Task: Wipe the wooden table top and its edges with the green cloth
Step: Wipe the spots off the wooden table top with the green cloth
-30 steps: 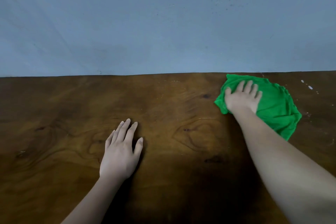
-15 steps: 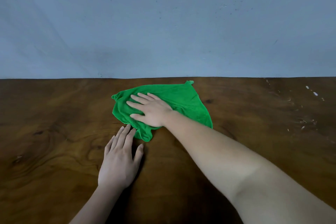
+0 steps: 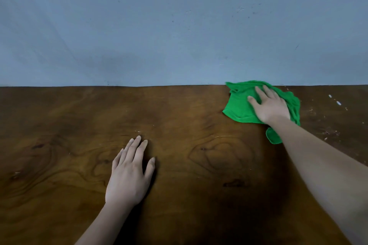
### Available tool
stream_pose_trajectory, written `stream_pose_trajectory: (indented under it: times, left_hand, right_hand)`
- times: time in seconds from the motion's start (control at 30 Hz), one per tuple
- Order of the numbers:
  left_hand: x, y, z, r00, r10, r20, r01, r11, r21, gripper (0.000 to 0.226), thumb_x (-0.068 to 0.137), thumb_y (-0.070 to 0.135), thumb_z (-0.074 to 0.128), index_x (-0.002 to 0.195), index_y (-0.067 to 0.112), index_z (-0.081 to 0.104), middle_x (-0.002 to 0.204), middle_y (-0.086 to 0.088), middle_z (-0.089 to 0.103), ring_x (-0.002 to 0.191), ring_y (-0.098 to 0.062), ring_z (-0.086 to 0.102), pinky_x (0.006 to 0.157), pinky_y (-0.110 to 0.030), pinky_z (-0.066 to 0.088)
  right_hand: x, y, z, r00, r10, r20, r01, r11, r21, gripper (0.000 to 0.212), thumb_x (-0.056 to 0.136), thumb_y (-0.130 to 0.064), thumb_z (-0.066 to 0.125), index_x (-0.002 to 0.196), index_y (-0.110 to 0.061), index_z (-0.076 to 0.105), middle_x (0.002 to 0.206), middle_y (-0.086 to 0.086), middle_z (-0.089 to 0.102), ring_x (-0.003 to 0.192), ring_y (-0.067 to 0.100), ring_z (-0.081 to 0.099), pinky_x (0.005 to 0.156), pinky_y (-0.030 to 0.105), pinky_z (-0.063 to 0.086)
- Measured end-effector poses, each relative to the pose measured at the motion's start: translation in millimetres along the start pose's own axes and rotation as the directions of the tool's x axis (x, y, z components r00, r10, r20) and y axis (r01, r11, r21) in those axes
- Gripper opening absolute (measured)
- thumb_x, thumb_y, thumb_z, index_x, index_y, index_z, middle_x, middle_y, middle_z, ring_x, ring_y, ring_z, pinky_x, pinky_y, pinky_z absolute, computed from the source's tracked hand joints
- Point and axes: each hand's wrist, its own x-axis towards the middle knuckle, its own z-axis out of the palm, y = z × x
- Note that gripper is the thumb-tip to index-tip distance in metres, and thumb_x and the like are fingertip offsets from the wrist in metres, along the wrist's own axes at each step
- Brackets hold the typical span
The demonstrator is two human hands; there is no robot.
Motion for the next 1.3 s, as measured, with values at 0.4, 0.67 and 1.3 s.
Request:
stream_pose_trajectory:
  times: [0.4, 0.67, 1.3]
  left_hand:
    - [-1, 3, -5, 1.000, -0.028, 0.012, 0.028, 1.000, -0.012, 0.069, 0.111, 0.065, 0.030, 0.172, 0.034, 0.030, 0.183, 0.010, 0.020, 0.170, -0.011, 0.010, 0.137, -0.042, 0.009]
    - [-7, 10, -13, 0.997, -0.077, 0.009, 0.077, 0.996, -0.050, 0.065, 0.111, 0.055, 0.045, 0.170, 0.031, 0.035, 0.179, 0.003, 0.033, 0.165, -0.023, 0.031, 0.133, -0.054, 0.028]
    - [-138, 116, -8, 0.999, -0.005, 0.034, 0.007, 0.997, -0.081, 0.066, 0.109, 0.063, 0.043, 0.169, 0.038, 0.035, 0.180, 0.011, 0.028, 0.166, -0.020, 0.029, 0.132, -0.043, 0.017]
  right_hand:
    - [-166, -177, 57, 0.922, -0.354, 0.158, 0.373, 0.921, -0.114, 0.080, 0.108, -0.068, -0.009, 0.174, -0.023, -0.012, 0.181, 0.009, -0.022, 0.168, 0.034, -0.022, 0.137, 0.059, -0.006]
    - [-228, -96, 40, 0.662, -0.709, 0.242, 0.733, 0.680, -0.015, 0.071, 0.113, -0.075, 0.014, 0.176, -0.042, 0.007, 0.185, -0.012, -0.007, 0.170, 0.013, -0.014, 0.137, 0.044, -0.011]
    - [-222, 166, -19, 0.977, 0.212, 0.029, -0.210, 0.976, -0.063, 0.084, 0.106, -0.072, 0.000, 0.178, -0.027, -0.005, 0.185, 0.004, -0.013, 0.172, 0.029, -0.009, 0.138, 0.054, 0.003]
